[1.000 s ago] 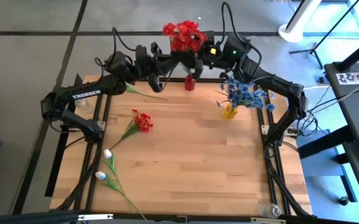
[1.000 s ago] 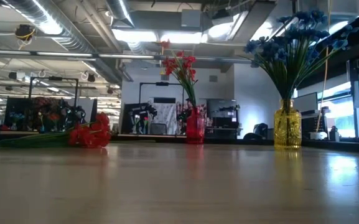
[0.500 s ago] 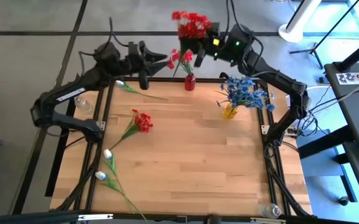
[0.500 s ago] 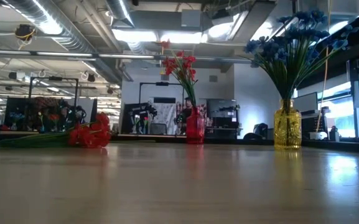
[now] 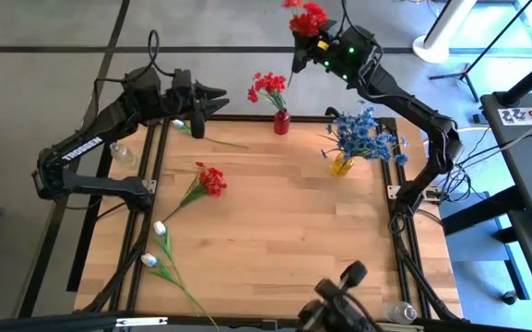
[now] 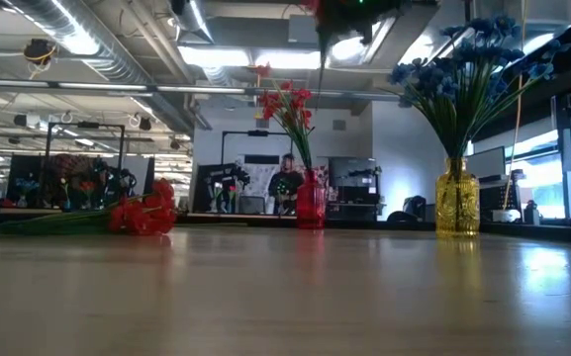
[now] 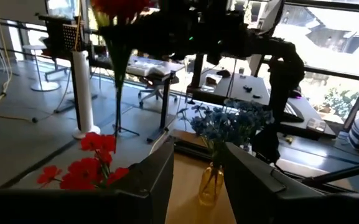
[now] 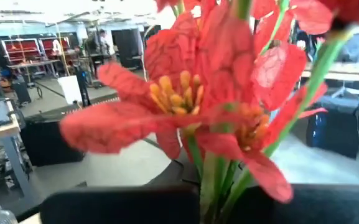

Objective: Sort flowers into vase by color
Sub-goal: Put the bottom red flowers into the red vase

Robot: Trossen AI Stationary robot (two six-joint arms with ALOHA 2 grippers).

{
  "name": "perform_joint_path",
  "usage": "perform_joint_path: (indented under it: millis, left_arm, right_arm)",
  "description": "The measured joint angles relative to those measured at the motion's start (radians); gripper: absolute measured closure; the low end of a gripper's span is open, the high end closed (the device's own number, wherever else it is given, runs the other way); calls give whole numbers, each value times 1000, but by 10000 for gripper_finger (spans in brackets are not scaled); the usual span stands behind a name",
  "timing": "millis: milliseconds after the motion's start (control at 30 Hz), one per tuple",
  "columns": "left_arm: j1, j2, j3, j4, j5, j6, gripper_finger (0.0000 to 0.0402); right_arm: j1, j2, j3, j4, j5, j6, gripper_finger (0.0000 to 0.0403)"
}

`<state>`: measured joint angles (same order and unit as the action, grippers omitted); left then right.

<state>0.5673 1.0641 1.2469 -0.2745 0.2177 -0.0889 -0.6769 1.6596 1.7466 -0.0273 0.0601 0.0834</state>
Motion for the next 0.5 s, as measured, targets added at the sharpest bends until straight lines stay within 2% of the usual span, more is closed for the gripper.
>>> perform_joint_path:
  millis: [133, 300, 500]
  left_arm:
    - [-20, 2, 0, -4, -1, -7, 270]
    - [-35, 3, 0, -5, -41, -7, 270]
    - [-46, 3, 0, -5, -54, -38, 270]
  right_arm:
    - [-36, 2, -128, 94, 2, 40, 396]
    - [-46, 3, -274, 311, 44, 46, 397]
    - [-39, 19, -353, 378, 35, 94, 399]
